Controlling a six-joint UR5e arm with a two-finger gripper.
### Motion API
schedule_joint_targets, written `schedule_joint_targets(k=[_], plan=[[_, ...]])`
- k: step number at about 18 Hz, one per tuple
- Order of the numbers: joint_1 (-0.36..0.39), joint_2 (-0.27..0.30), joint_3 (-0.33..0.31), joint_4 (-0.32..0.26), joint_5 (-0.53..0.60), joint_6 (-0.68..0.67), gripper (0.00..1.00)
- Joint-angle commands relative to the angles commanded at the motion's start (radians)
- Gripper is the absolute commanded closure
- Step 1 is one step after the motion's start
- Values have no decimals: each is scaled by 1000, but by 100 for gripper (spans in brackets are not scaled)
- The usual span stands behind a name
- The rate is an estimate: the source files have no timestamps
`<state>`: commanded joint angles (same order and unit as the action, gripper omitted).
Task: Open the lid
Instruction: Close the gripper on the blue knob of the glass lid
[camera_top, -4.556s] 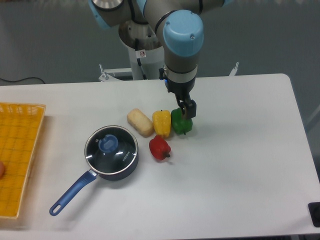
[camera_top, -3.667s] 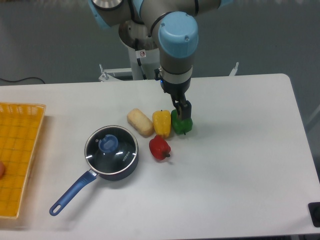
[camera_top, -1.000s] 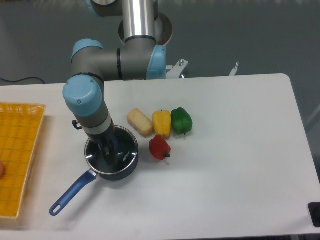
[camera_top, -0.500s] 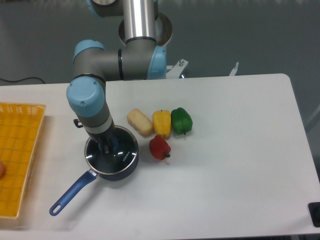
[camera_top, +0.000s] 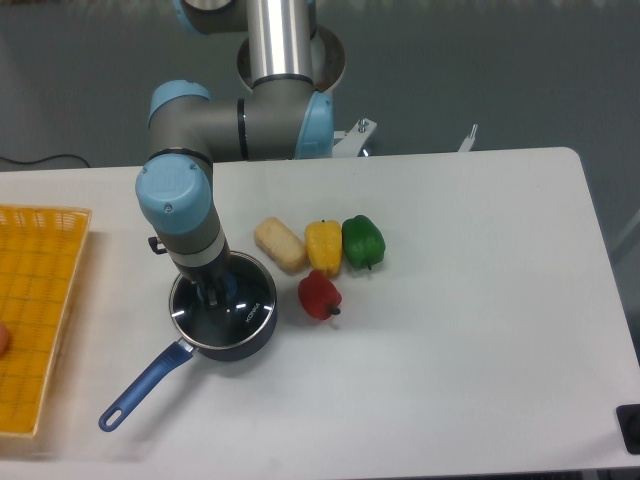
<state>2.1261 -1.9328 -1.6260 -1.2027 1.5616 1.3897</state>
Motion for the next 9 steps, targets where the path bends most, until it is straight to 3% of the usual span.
schedule_joint_targets(k=[5,9], plan=[[-2,0,-35,47,2,20,0],[-3,0,-37,49,2,20,0]])
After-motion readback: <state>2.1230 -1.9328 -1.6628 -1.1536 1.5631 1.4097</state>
